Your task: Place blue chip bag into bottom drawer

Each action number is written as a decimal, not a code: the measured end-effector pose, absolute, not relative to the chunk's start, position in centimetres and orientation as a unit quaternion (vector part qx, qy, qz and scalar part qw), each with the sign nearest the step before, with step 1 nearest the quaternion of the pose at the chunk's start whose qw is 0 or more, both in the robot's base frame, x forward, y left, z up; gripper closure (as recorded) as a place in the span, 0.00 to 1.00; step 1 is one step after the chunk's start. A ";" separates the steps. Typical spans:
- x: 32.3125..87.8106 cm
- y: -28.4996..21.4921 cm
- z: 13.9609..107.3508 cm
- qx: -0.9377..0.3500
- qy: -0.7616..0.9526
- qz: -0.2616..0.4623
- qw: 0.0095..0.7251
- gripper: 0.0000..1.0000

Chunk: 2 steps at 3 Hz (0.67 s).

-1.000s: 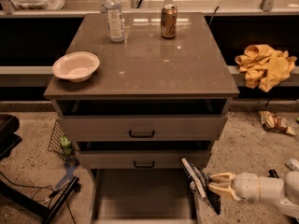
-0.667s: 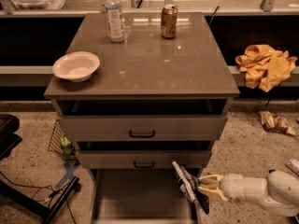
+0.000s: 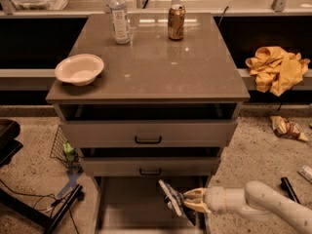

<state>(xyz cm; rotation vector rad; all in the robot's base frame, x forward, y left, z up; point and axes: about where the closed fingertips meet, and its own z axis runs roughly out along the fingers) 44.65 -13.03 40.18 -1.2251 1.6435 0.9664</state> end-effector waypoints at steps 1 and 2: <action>45.7 -10.7 36.2 -0.495 0.659 0.380 0.420 1.00; 46.6 -9.3 34.8 -0.488 0.668 0.370 0.424 1.00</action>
Offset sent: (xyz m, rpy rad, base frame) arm 0.0318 0.0493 -0.0715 -0.0471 -0.0103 -0.0696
